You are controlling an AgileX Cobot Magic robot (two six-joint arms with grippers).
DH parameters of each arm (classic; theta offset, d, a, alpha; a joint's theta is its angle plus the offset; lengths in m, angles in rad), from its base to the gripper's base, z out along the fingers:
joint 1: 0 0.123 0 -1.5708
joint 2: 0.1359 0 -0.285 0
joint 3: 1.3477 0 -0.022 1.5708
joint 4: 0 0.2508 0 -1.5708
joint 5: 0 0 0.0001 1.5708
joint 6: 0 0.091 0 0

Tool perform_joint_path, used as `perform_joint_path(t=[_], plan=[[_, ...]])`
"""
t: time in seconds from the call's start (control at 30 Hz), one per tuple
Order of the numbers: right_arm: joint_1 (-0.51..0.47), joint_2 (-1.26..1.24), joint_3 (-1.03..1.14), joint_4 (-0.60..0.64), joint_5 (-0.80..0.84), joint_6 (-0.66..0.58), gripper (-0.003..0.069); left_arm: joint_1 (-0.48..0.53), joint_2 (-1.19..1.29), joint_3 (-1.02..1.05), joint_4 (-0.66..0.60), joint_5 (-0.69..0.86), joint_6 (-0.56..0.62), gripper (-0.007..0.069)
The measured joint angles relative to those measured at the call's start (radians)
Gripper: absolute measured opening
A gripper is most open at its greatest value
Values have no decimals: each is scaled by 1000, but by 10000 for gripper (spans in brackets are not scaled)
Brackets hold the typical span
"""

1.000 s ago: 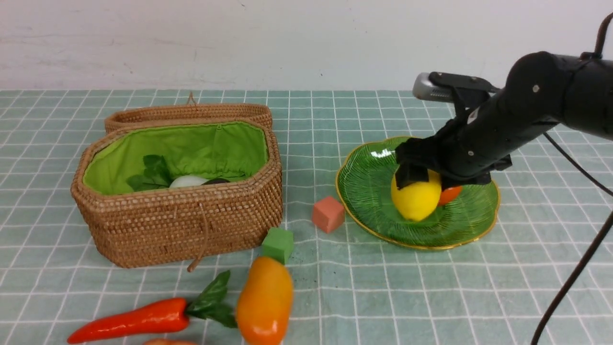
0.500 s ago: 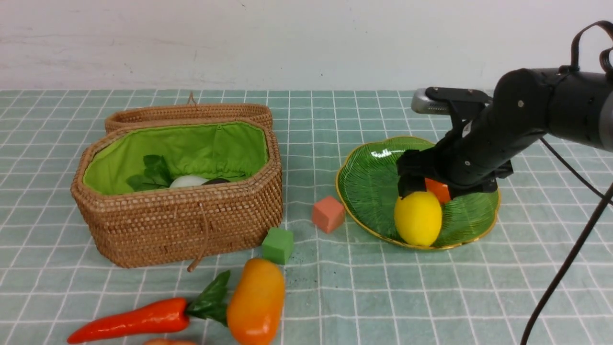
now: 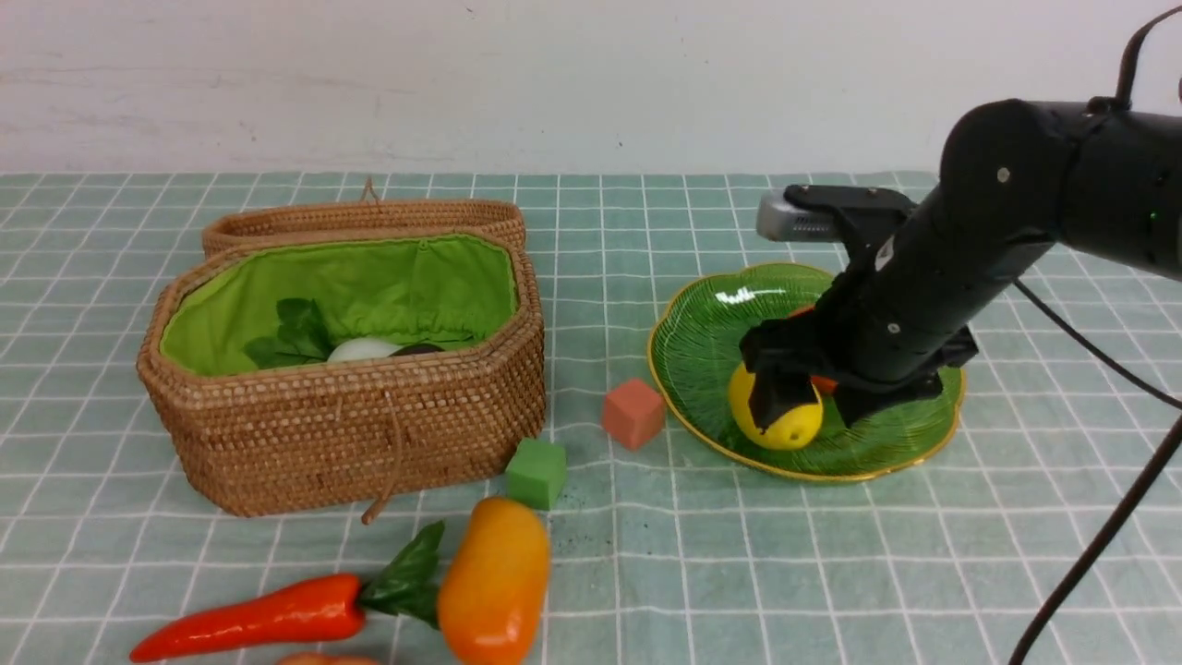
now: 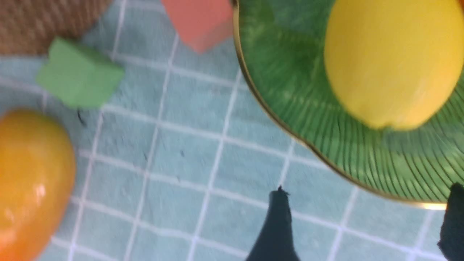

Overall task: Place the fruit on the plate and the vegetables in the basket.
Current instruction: Use the left arm to grab a carrot and put it into the left basket

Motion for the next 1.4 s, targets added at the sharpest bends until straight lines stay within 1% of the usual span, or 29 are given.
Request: perform_joint_path(t=[0.03, 0.07, 0.13, 0.17, 0.2, 0.23, 0.27, 0.33, 0.37, 0.4, 0.43, 0.47, 0.5, 0.53, 0.57, 0.6, 0.63, 0.67, 0.8, 0.83, 0.9, 0.97, 1.17, 1.4], plan=[[0, -7, 0, -6, 5, -3, 547, 0, 0, 0, 0, 0, 0, 239], [-4, -46, 0, -30, 44, -25, 518, 0, 0, 0, 0, 0, 0, 239], [-21, -115, 0, -55, 72, -39, 459, 0, 0, 0, 0, 0, 0, 239], [-25, -123, 0, -60, 75, -40, 451, 0, 0, 0, 0, 0, 0, 239], [-47, -201, 0, -76, 99, -42, 370, 0, 0, 0, 0, 0, 0, 239], [-50, -201, 0, -78, 101, -42, 370, 0, 0, 0, 0, 0, 0, 239], [-61, -247, 0, -83, 113, -43, 313, 0, 0, 0, 0, 0, 0, 239], [-96, -370, 8, -94, 161, -43, 141, 0, 0, 0, 0, 0, 0, 239], [-98, -389, 13, -94, 163, -43, 114, 0, 0, 0, 0, 0, 0, 239], [-107, -430, 26, -95, 174, -43, 64, 0, 0, 0, 0, 0, 0, 239], [-116, -523, 71, -98, 180, -43, 4, 0, 0, 0, 0, 0, 0, 239], [-119, -567, 112, -101, 176, -42, -10, 0, 0, 0, 0, 0, 0, 239], [-120, -633, 162, -106, 167, -35, -16, 0, 0, 0, 0, 0, 0, 239], [-120, -633, 173, -107, 164, -33, -16, 0, 0, 0, 0, 0, 0, 239], [-120, -732, 284, -111, 131, -18, -18, 0, 0, 0, 0, 0, 0, 239], [-120, -743, 297, -111, 119, -15, -18, 0, 0, 0, 0, 0, 0, 239], [-120, -817, 395, -111, 73, -9, -18, 0, 0, 0, 0, 0, 0, 239], [-120, -837, 423, -111, 66, -9, -18, 0, 0, 0, 0, 0, 0, 239], [-120, -1038, 735, -117, -166, 0, -18, 0, 0, 0, 0, 0, 0, 239], [-120, -1043, 745, -117, -188, 0, -18, 0, 0, 0, 0, 0, 0, 239], [-120, -1097, 842, -122, -299, 0, -18, 0, 0, 0, 0, 0, 0, 239], [-120, -1122, 898, -127, -367, 0, -18, 0, 0, 0, 0, 0, 0, 239], [-120, -1143, 1012, -135, -421, 0, -14, 0, 0, 0, 0, 0, 0, 239], [-49, -1145, 1072, -142, -407, 2, -10, 0, 0, 0, 0, 0, 0, 239]])
